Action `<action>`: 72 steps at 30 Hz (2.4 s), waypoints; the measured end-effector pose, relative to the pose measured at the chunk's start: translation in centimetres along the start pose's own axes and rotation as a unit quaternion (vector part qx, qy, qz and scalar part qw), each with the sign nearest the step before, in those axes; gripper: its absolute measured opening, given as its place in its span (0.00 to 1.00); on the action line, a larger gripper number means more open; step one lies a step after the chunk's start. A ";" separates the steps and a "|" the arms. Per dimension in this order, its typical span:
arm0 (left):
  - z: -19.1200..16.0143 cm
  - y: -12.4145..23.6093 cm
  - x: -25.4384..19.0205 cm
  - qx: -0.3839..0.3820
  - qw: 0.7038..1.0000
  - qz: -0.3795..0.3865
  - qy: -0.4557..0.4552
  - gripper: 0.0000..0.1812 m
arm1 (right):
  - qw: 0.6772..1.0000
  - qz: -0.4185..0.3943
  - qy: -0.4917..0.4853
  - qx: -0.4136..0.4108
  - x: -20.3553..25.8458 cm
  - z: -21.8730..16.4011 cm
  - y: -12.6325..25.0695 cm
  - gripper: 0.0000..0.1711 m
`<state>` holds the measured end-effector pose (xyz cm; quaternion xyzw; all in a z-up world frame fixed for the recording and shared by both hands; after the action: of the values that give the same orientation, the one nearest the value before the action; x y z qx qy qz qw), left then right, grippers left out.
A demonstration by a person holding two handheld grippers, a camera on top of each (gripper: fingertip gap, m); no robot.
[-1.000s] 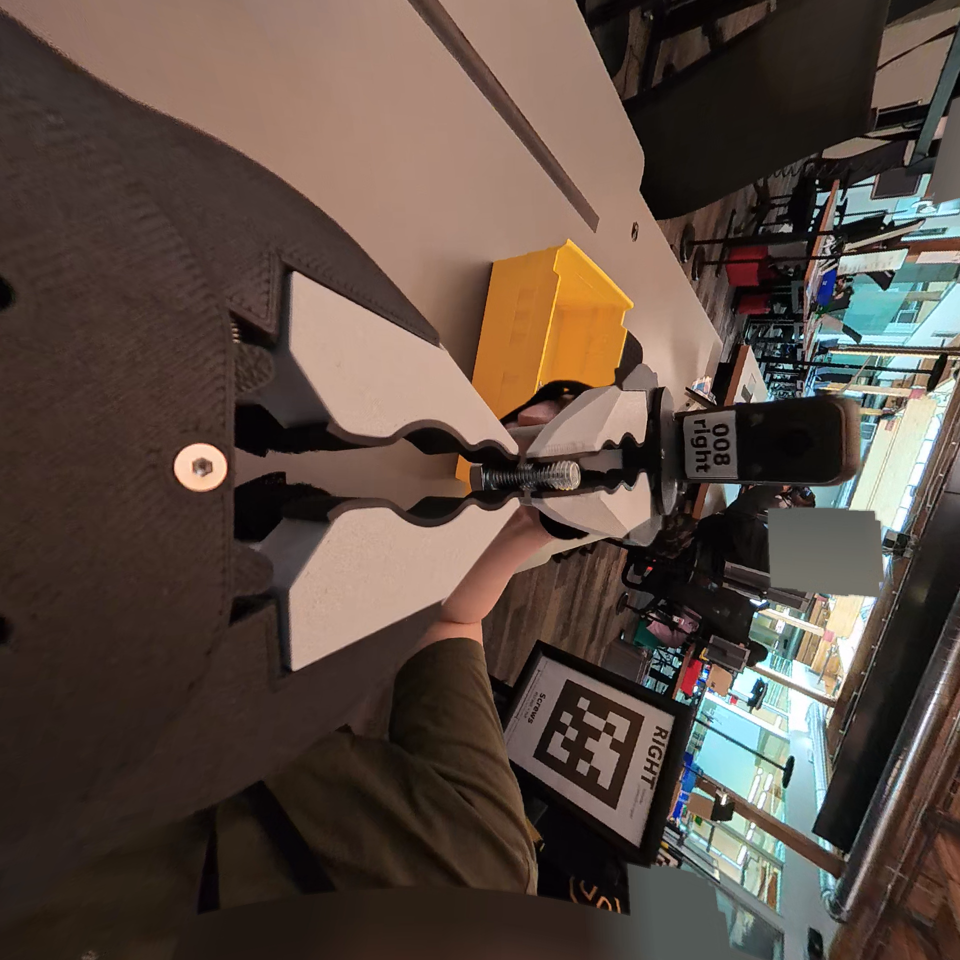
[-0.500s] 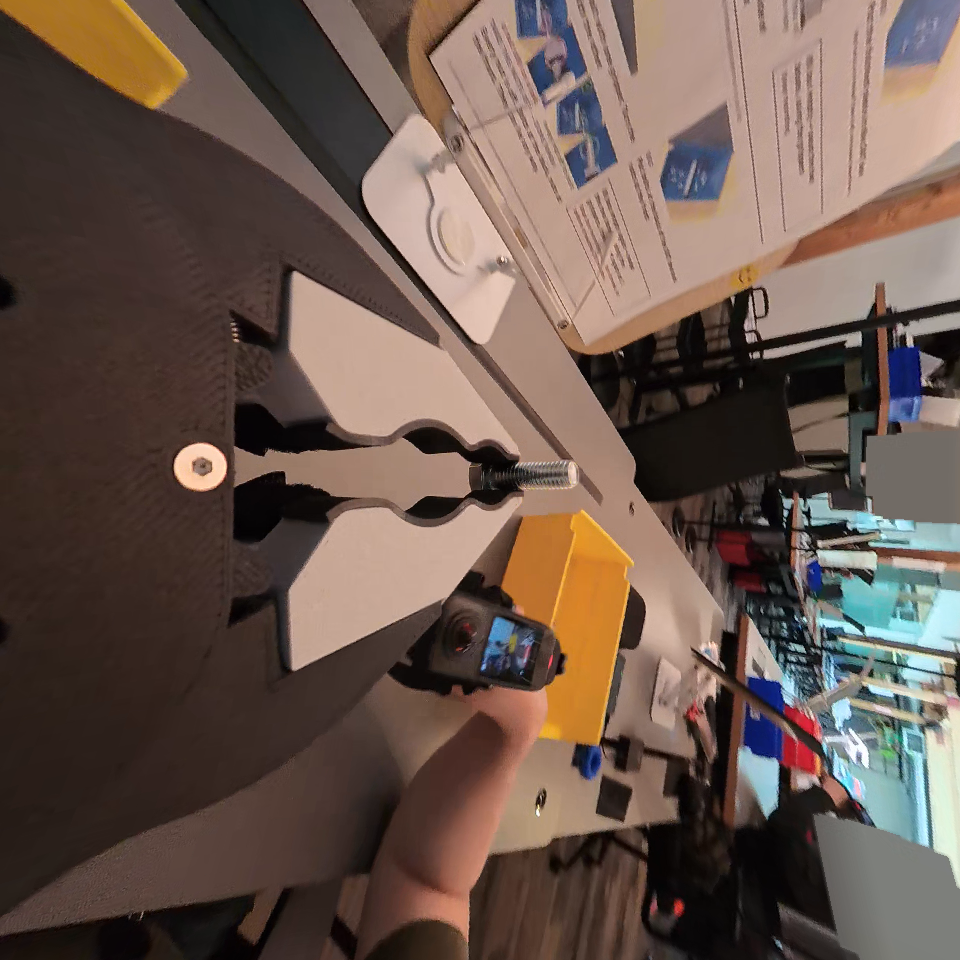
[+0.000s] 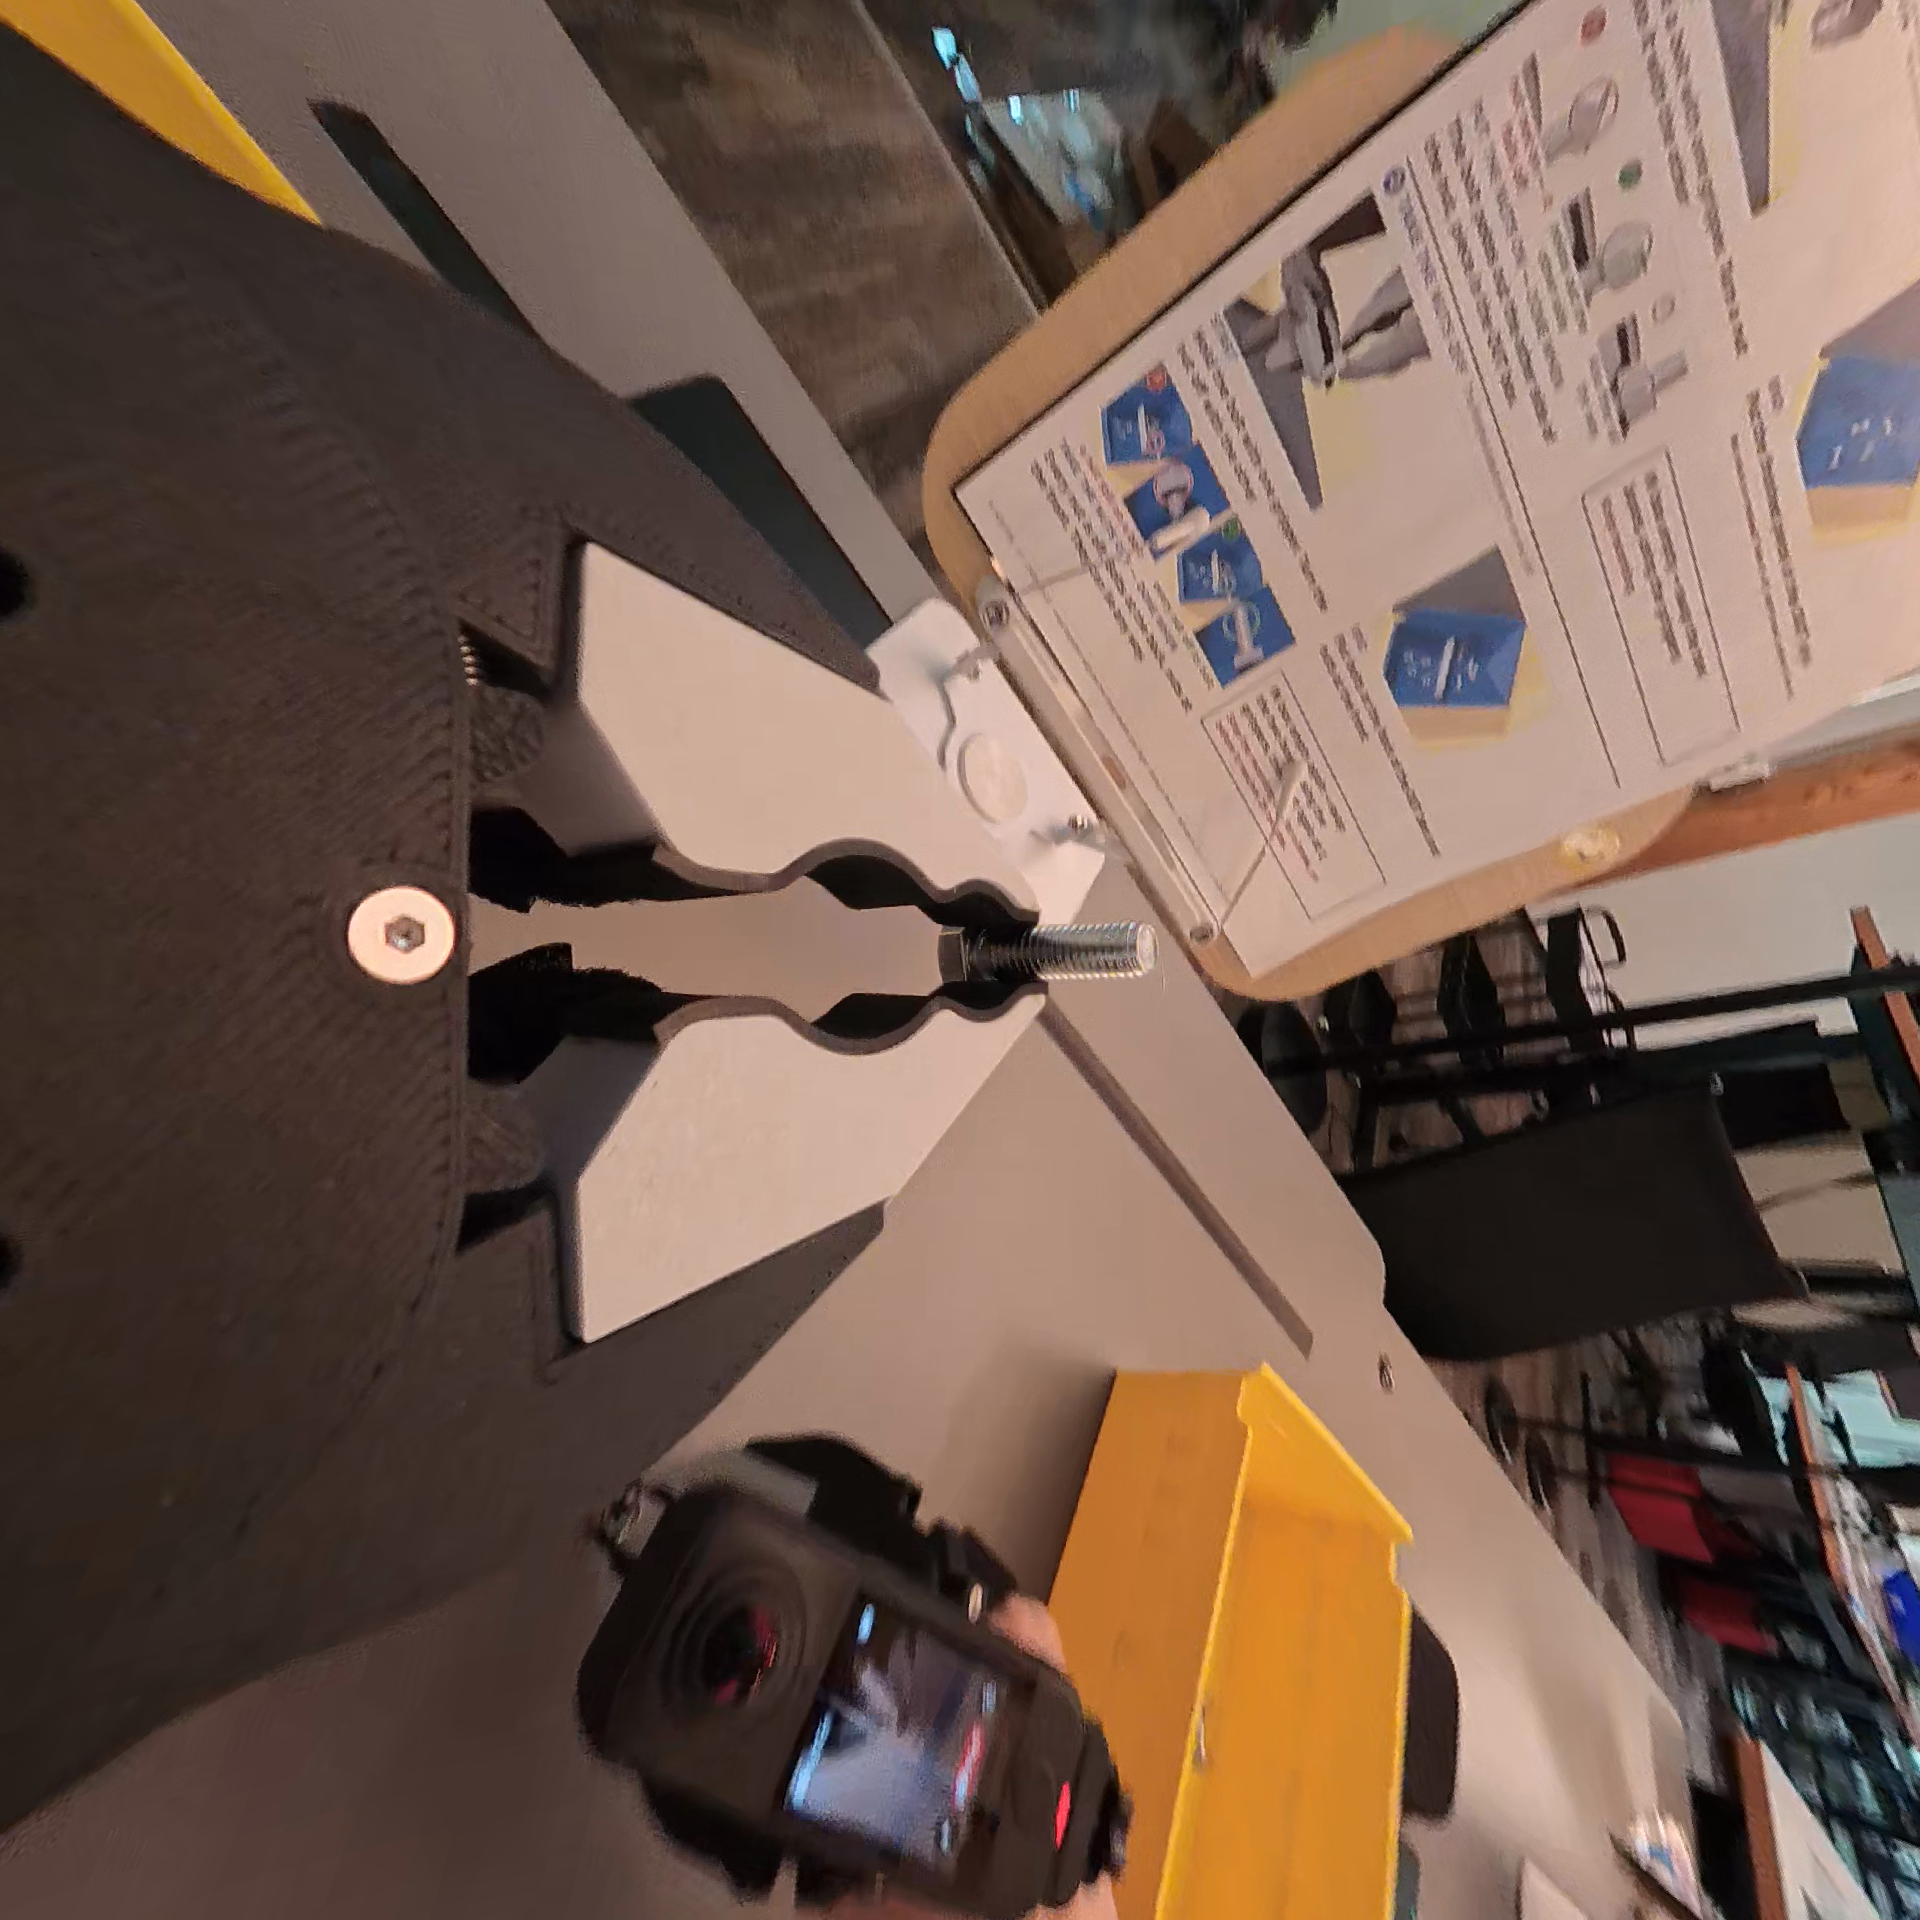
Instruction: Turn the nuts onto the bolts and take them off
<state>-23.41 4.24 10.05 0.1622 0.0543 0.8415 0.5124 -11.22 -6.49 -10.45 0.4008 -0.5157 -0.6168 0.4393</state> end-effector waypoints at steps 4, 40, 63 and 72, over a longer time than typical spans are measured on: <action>-1.4 -1.7 1.0 0.013 0.996 0.091 -0.021 0.04 | 0.999 -0.008 0.034 -0.008 0.4 0.1 0.8 0.10; -2.1 -2.0 1.2 0.074 0.939 0.293 -0.167 0.04 | 0.934 -0.348 -0.029 -0.076 -1.7 -5.2 15.1 0.10; -2.0 -1.8 1.5 0.076 0.942 0.286 -0.155 0.04 | 0.937 -0.340 -0.047 -0.062 -2.2 -6.0 14.7 0.10; -2.1 -1.7 1.6 0.077 0.943 0.285 -0.152 0.04 | 0.931 -0.348 -0.096 -0.057 -3.2 -6.5 14.8 0.10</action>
<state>-23.34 6.61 8.03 0.3353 -0.0084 0.9112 0.2390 -2.20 -6.54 3.35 0.4686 -0.3477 -0.7946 0.1675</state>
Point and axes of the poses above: each gripper's, where its closed fingertips meet, y back along the fingers, z out of its top, x = y × z across the jaws, the point moved 6 cm from there along y, back along the fingers, and after that the axes turned 3 degrees about x, right-handed, at the moved point
